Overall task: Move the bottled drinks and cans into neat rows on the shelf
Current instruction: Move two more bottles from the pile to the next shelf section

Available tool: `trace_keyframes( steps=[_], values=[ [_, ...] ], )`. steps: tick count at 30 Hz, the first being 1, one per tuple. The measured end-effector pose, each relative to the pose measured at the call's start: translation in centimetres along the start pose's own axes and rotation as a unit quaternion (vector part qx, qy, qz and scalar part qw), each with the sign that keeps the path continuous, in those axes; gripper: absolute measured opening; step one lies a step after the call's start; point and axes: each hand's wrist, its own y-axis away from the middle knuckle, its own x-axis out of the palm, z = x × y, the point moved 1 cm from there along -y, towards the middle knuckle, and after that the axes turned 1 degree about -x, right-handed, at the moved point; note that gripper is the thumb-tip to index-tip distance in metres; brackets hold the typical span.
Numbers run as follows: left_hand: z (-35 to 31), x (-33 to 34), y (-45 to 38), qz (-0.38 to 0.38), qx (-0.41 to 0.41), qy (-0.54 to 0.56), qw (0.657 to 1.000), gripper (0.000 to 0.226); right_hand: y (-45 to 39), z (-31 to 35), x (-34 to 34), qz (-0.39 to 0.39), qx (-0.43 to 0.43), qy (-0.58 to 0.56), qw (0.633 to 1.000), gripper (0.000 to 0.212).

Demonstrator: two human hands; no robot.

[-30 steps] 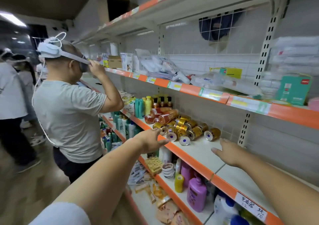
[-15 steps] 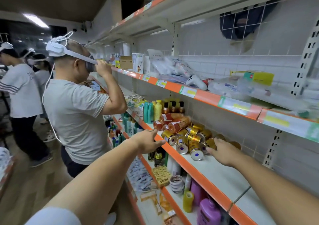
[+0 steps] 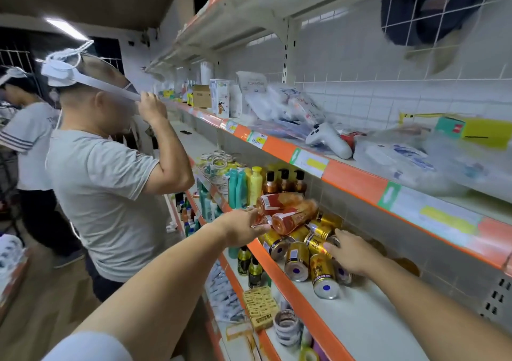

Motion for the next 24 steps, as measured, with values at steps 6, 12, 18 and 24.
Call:
trace_keyframes(
  steps=[6, 12, 18, 24],
  values=[
    [0.5, 0.5, -3.4, 0.012, -0.009, -0.003, 1.0, 0.092, -3.4, -0.1, 1.8, 0.008, 0.007, -0.045, 0.999, 0.071],
    [1.0, 0.6, -7.1, 0.009, 0.024, 0.001, 1.0, 0.083, -6.5, 0.5, 2.2, -0.009, 0.03, -0.111, 0.993, 0.063],
    [2.4, 0.6, -12.3, 0.017, 0.064, -0.013, 0.998, 0.083, -9.4, 1.8, 2.9, -0.01, 0.083, -0.154, 0.985, 0.071],
    [3.1, 1.1, -17.6, 0.011, 0.091, -0.033, 0.995, 0.052, -11.9, 2.9, 3.7, -0.004, 0.13, -0.169, 0.977, 0.075]
  ],
)
